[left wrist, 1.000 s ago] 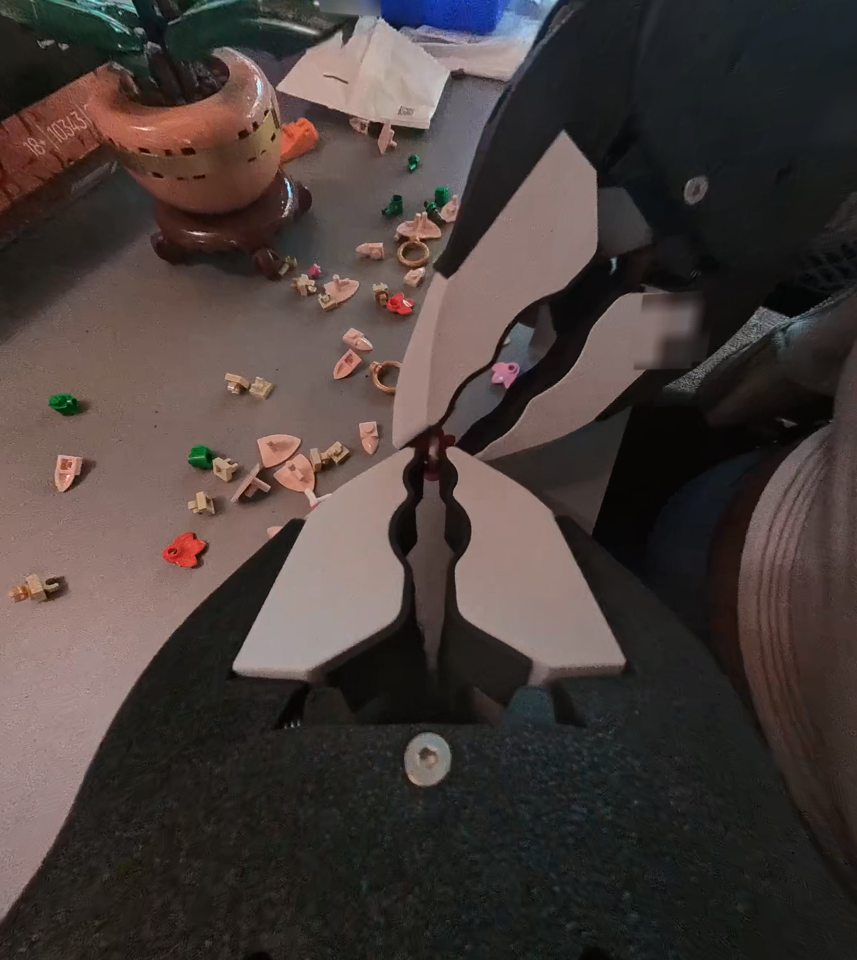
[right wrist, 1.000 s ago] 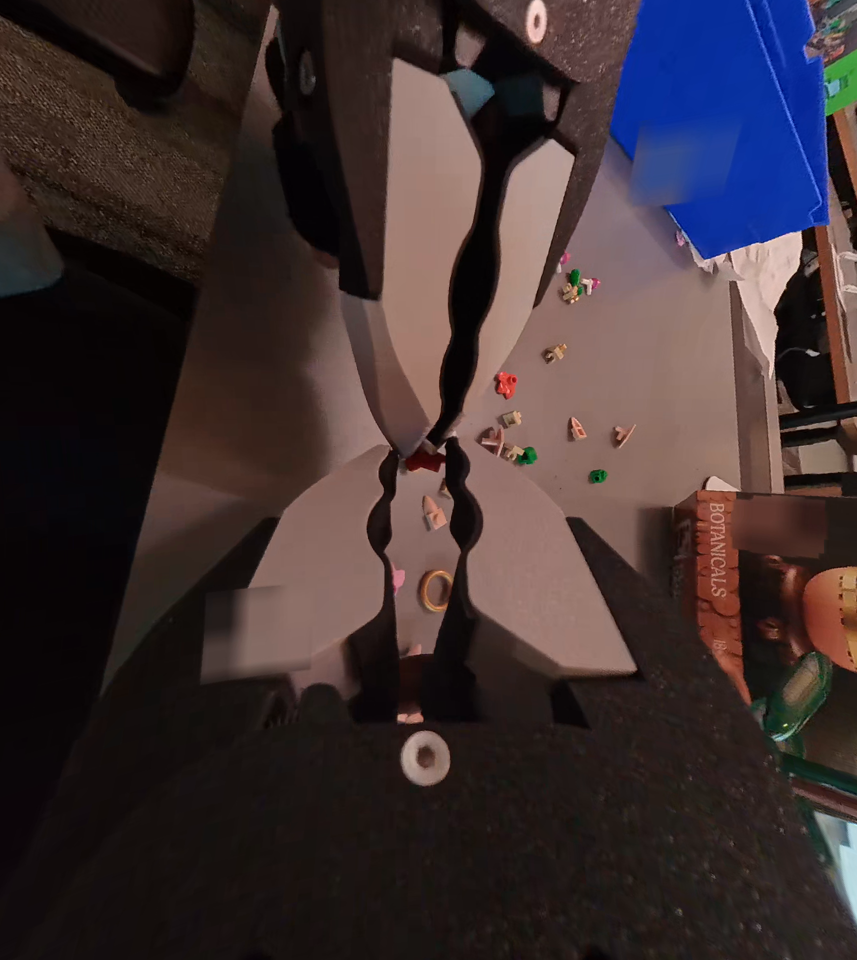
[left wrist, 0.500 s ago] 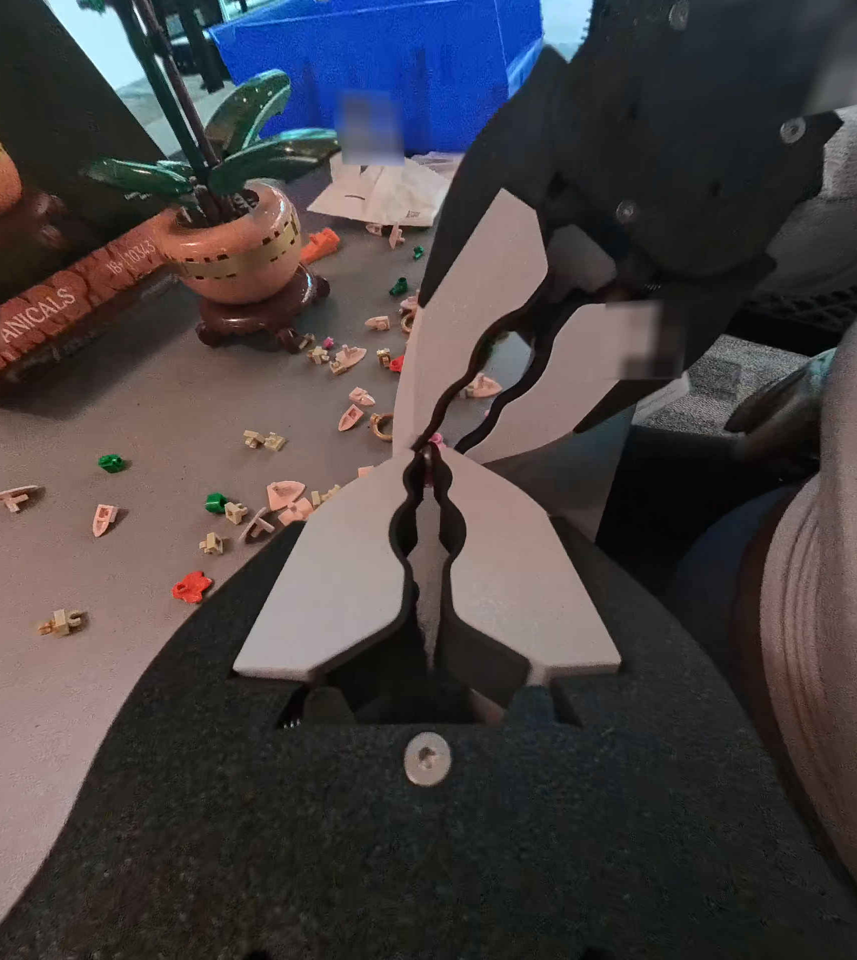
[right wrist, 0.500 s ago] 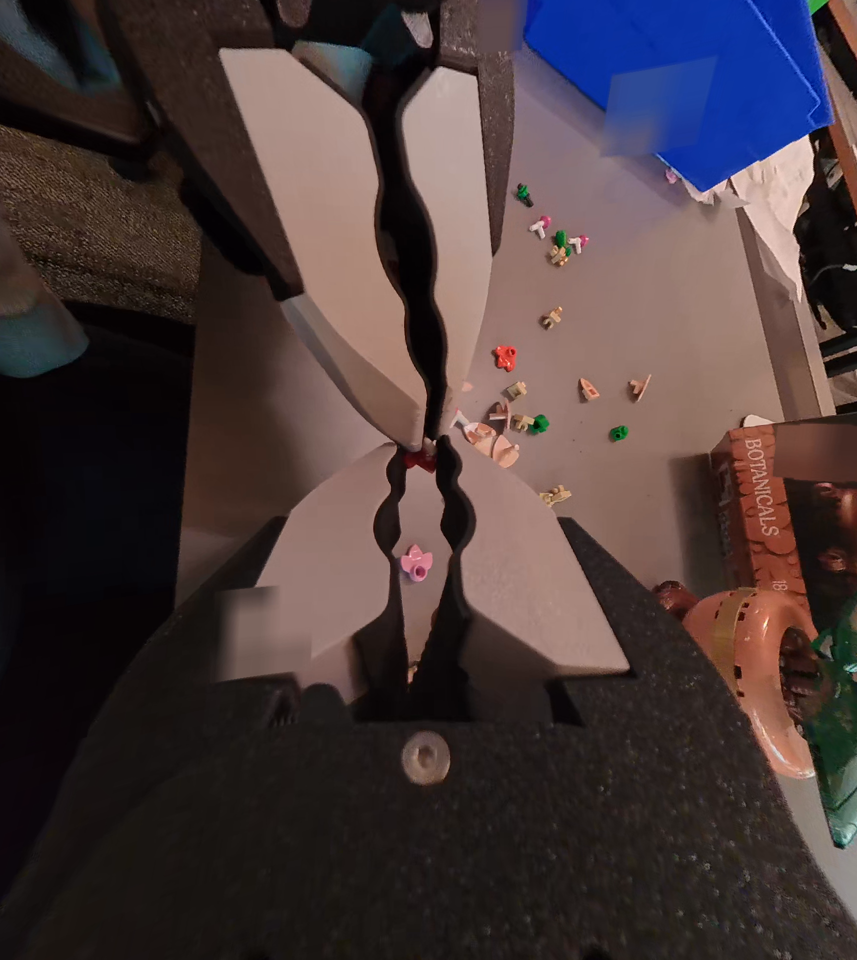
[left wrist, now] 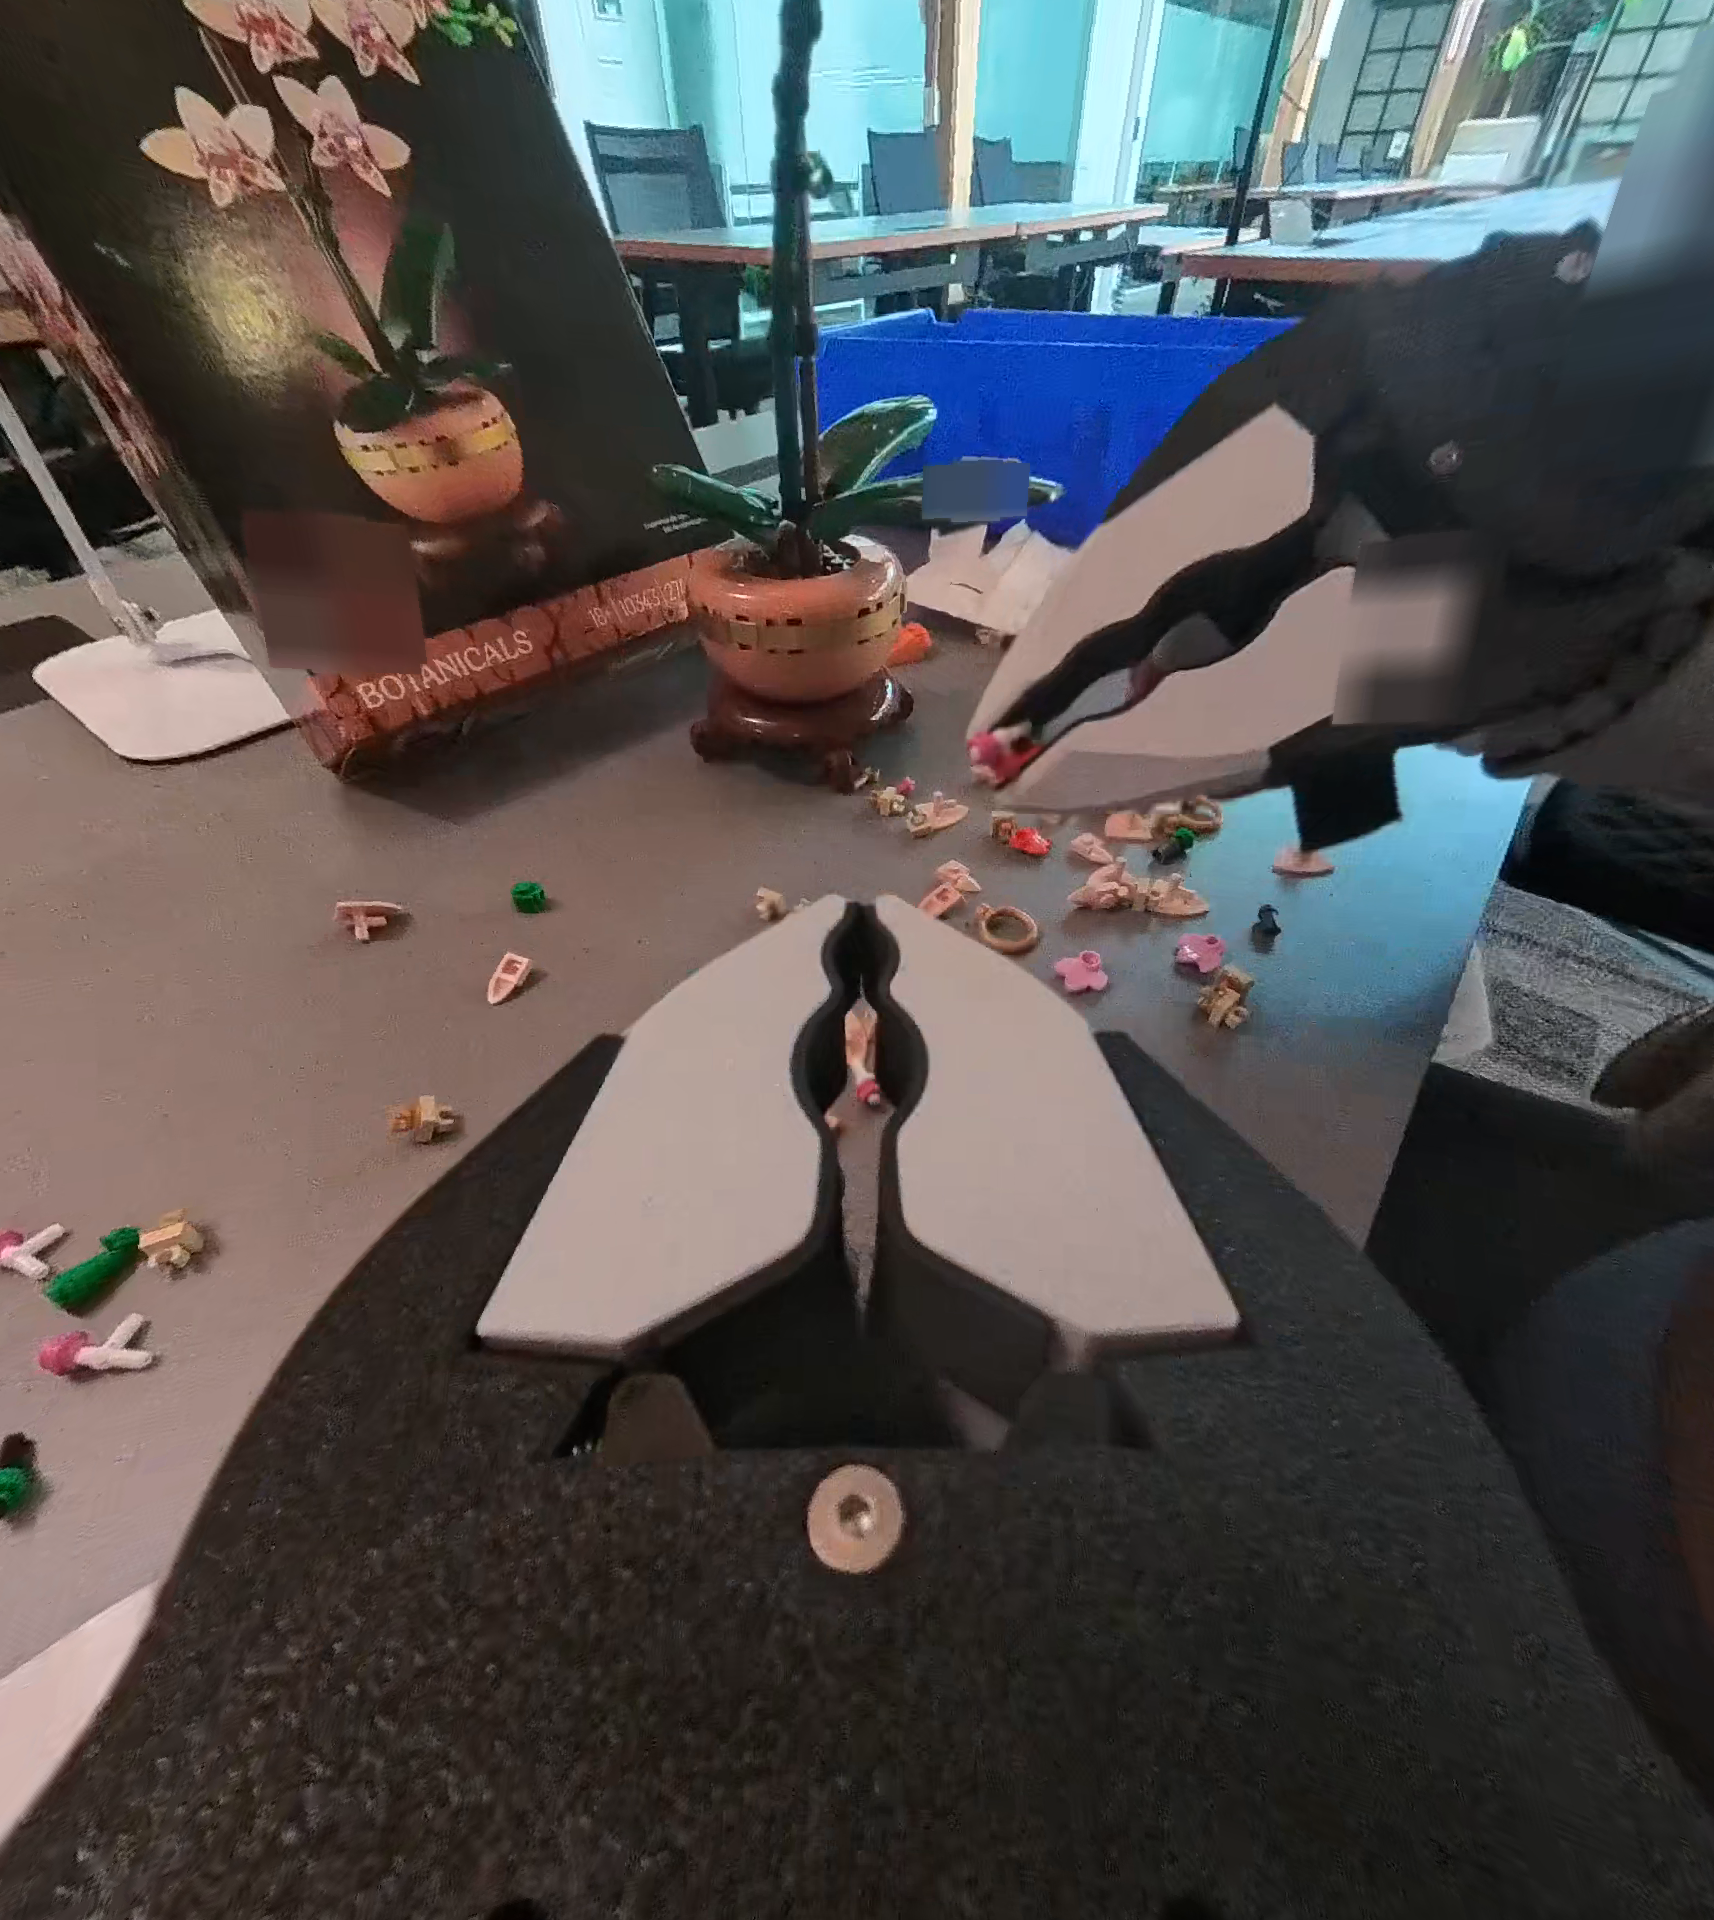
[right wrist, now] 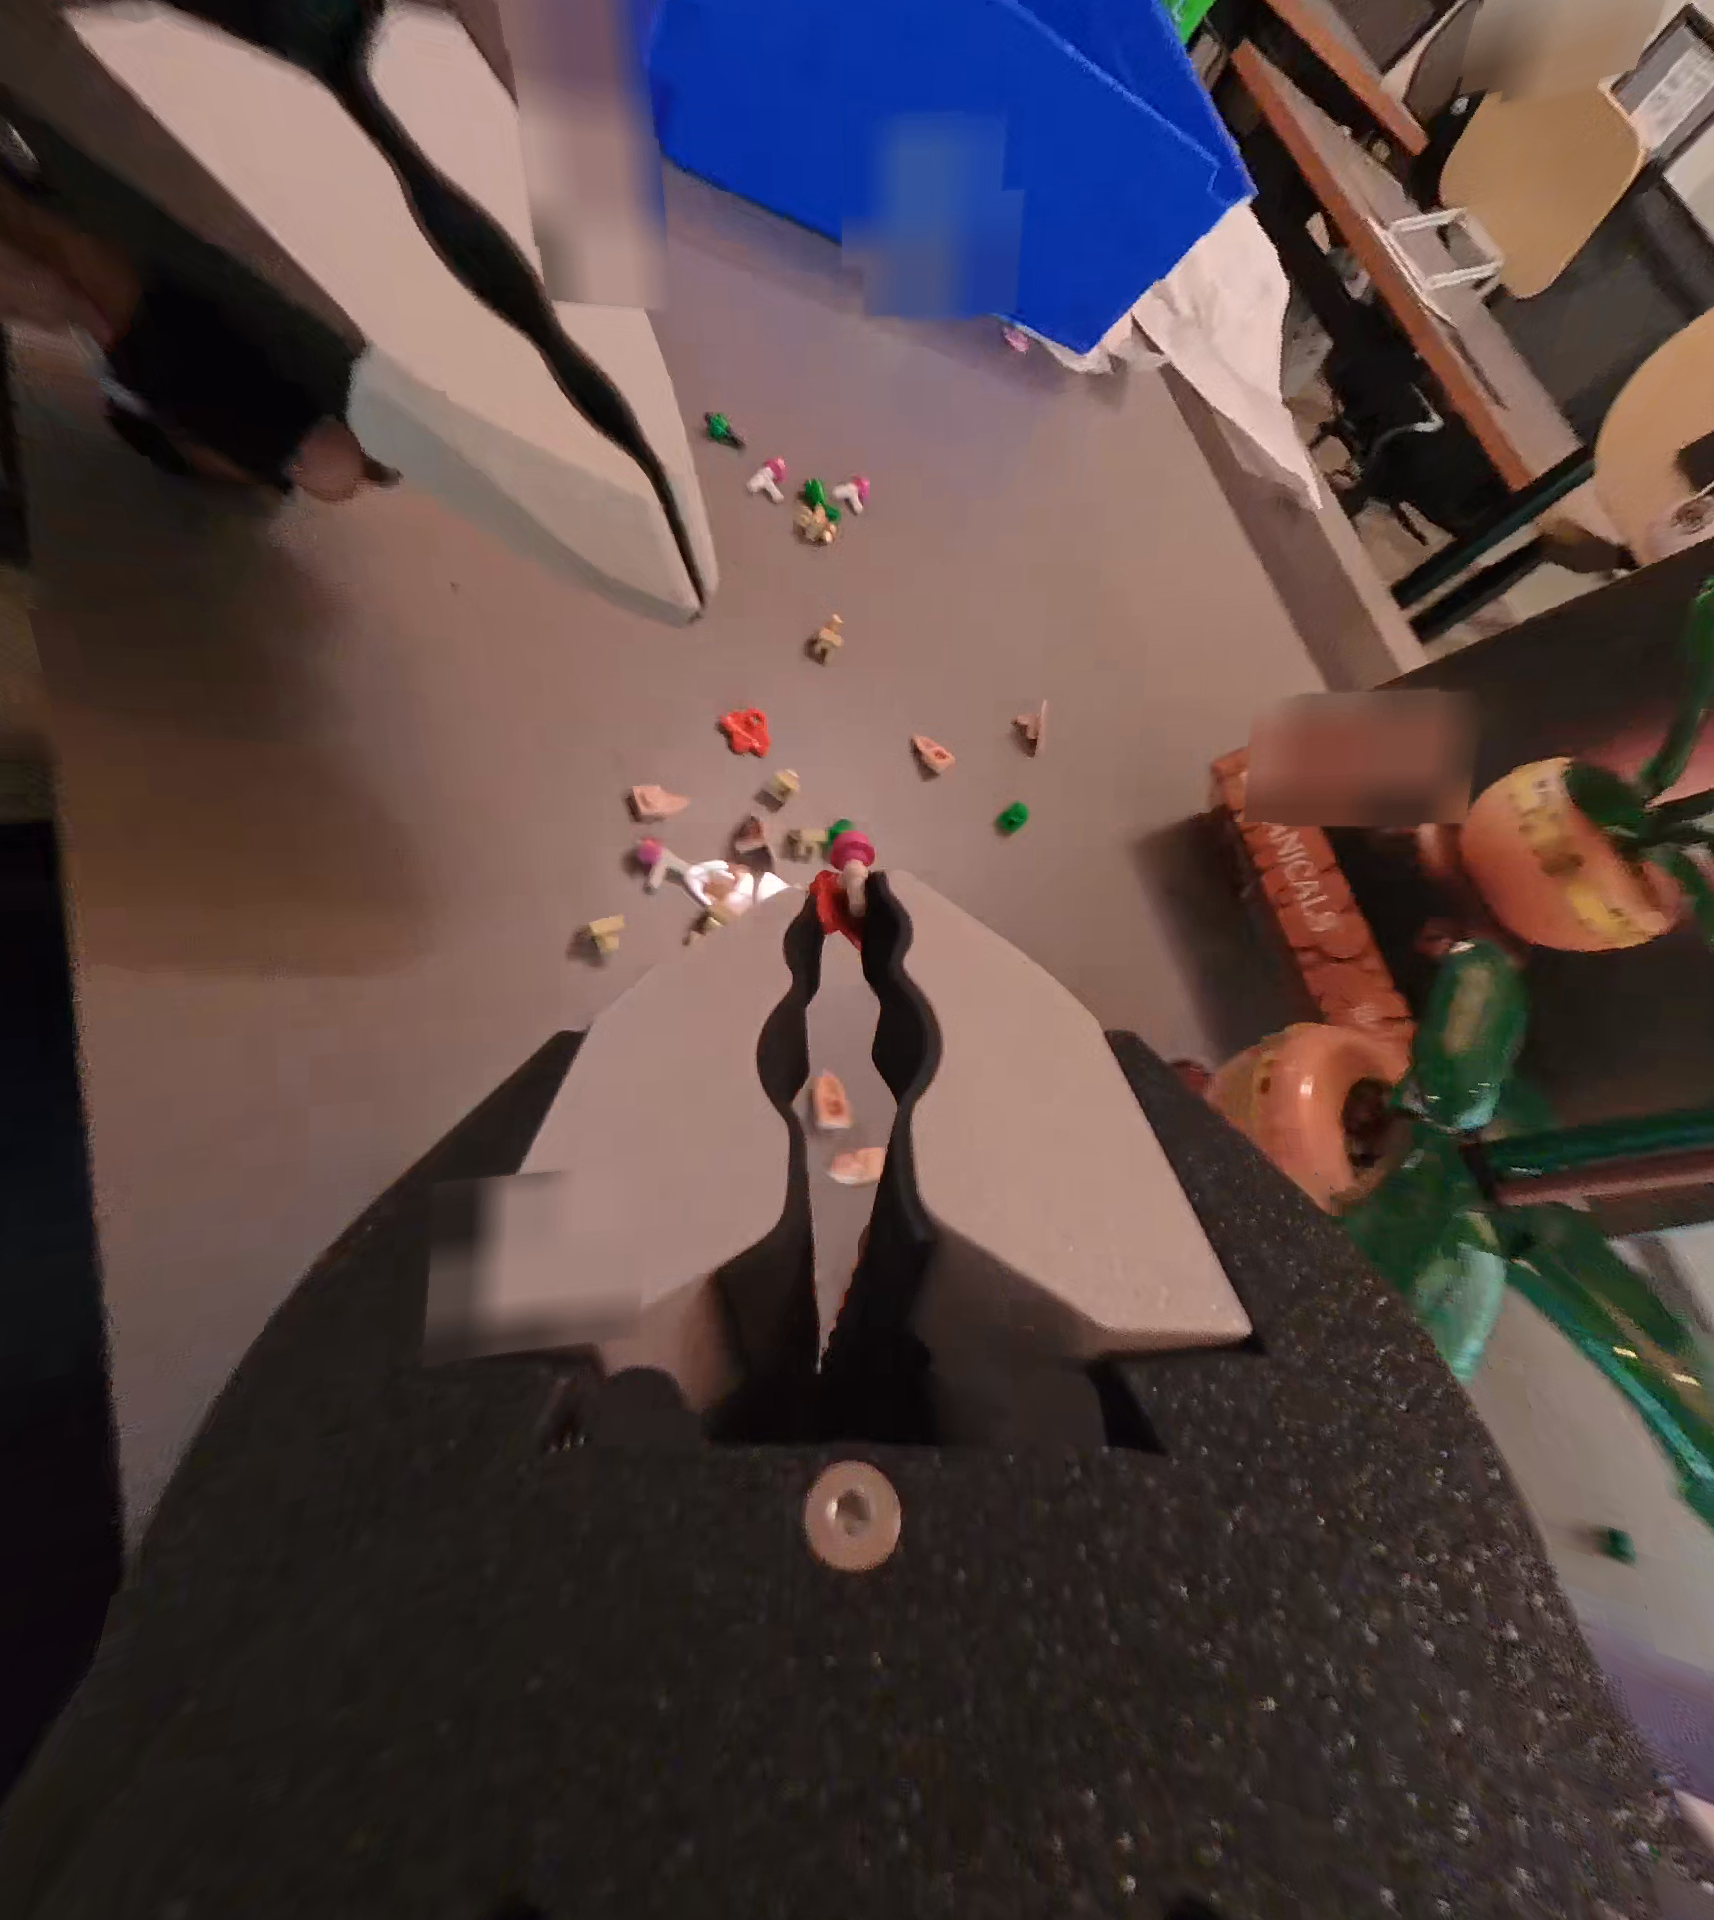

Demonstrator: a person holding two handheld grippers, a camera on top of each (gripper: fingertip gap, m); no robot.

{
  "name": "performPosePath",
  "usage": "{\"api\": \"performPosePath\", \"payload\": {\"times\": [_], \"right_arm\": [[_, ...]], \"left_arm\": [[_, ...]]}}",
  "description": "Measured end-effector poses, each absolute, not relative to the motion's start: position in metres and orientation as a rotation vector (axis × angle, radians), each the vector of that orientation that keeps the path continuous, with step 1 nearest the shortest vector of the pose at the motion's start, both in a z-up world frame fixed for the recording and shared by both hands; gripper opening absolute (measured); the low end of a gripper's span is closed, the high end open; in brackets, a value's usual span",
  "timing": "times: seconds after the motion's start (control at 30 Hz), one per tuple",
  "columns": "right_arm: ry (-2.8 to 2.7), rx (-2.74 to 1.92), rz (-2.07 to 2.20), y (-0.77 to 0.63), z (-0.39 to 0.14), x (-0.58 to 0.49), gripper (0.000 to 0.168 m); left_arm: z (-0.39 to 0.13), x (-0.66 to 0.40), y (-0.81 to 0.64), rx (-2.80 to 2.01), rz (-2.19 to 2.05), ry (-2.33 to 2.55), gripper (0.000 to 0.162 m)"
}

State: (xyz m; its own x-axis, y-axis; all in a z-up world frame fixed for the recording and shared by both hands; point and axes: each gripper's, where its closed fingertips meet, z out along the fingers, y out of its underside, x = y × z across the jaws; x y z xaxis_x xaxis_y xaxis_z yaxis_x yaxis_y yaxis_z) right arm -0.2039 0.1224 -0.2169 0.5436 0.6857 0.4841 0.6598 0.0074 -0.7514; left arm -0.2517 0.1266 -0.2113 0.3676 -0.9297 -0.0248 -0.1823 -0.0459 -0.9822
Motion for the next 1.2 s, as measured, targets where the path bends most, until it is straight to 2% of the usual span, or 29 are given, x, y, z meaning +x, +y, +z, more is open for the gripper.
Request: {"api": "performPosePath", "payload": {"times": [0.23, 0.53, 0.73, 0.83, 1.07, 1.2], "right_arm": [[-1.14, -1.65, 0.07, 0.119, -0.217, -0.207, 0.008], [-1.541, -1.363, -0.212, 0.099, -0.222, -0.219, 0.008], [-1.723, -1.23, -0.351, 0.09, -0.227, -0.218, 0.008], [-1.791, -1.237, -0.395, 0.089, -0.233, -0.215, 0.008], [-1.857, -1.291, -0.514, 0.094, -0.244, -0.21, 0.008], [-1.818, -1.321, -0.521, 0.097, -0.243, -0.208, 0.008]], "left_arm": [[-0.211, -0.231, 0.111, -1.438, -0.853, 1.153, 0.0], [-0.221, -0.211, 0.1, -1.316, -0.659, 1.539, 0.016], [-0.232, -0.21, 0.093, -1.271, -0.537, 1.752, 0.01], [-0.238, -0.208, 0.095, -1.243, -0.379, 1.812, 0.012], [-0.249, -0.203, 0.105, -1.255, -0.075, 1.822, 0.011], [-0.25, -0.202, 0.107, -1.313, -0.085, 1.758, 0.006]]}}
